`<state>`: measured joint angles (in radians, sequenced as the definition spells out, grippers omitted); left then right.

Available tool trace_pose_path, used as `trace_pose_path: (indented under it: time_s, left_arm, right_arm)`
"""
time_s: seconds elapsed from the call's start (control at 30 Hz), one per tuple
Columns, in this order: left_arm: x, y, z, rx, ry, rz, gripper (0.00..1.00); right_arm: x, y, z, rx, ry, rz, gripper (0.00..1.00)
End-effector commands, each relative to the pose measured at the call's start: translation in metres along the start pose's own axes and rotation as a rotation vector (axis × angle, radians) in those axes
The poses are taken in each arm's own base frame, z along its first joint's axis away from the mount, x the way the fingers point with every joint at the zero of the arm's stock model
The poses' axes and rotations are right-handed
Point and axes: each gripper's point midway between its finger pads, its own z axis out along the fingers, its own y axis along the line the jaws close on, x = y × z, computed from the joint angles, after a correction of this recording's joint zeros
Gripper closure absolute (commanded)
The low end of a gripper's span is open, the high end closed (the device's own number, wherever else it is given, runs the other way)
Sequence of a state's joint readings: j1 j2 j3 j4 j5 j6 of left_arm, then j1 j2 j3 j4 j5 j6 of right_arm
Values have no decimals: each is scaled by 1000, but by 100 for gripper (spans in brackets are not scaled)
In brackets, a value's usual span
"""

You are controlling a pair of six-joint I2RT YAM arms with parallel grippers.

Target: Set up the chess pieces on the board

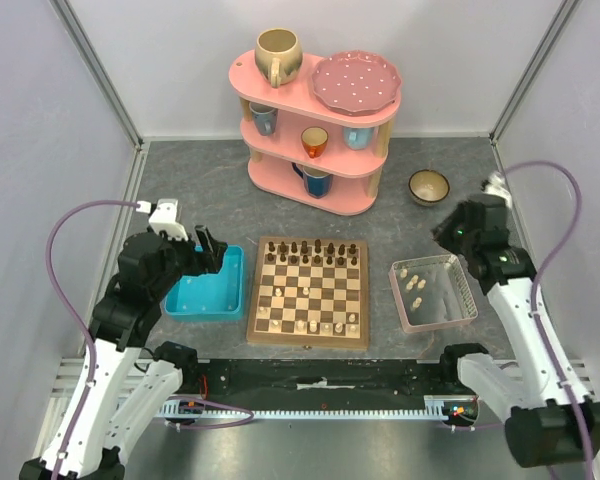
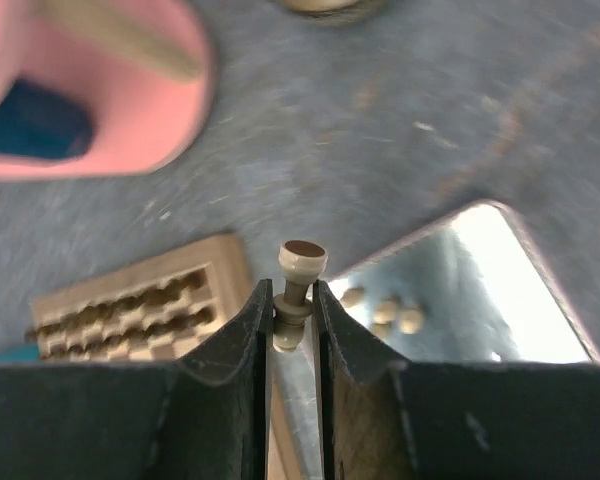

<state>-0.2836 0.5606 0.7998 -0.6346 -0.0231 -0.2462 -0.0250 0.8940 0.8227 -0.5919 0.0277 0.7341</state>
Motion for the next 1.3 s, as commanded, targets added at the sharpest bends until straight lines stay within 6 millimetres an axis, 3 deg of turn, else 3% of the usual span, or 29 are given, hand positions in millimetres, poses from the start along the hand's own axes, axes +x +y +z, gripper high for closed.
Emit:
trace_pose_path:
  time_s: [0.0, 0.03, 0.1, 0.13, 0.2, 0.23, 0.3, 0.33, 0.37, 0.43, 0.47, 0.67, 0.83, 1.27]
  left_arm:
    - [-42, -52, -9, 231, -20, -40, 18]
    - [-43, -57, -8, 258, -5, -50, 19]
    - [-45, -74, -6, 334, 38, -84, 20]
    - [-47, -79, -6, 360, 41, -94, 21]
    - [-48, -93, -12, 435, 69, -133, 22]
    - [-48, -102, -16, 482, 89, -164, 23]
    - [-51, -112, -22, 536, 90, -192, 24]
    - [-52, -119, -29, 580, 103, -220, 25]
    - [-52, -122, -33, 601, 103, -231, 25]
    - [-49, -128, -41, 640, 118, -265, 26]
    - [-48, -129, -43, 646, 122, -281, 26]
    - [-45, -141, -52, 736, 113, -469, 26]
    - [-40, -141, -43, 711, 116, -514, 26]
    - [-32, -159, -39, 710, 164, -530, 33]
  right_arm:
    - [-17, 72, -25, -68, -87, -292, 100]
    - [5, 98, -33, -128, -57, -369, 100]
    - [15, 128, -37, -160, -57, -433, 100]
    - [38, 153, -48, -233, -39, -508, 100]
    - [63, 183, -57, -316, -23, -610, 100]
    - [89, 207, -71, -421, -9, -705, 100]
    - [117, 225, -85, -550, 24, -782, 100]
    - [134, 242, -104, -672, 41, -788, 100]
    - [147, 244, -107, -724, 57, -815, 100]
    - [159, 260, -133, -872, 56, -808, 100]
    - [165, 260, -136, -904, 58, -821, 100]
    - [188, 281, -171, -1118, 99, -812, 100]
    - [200, 297, -191, -1194, 95, -807, 100]
    - [197, 331, -218, -1278, 17, -760, 100]
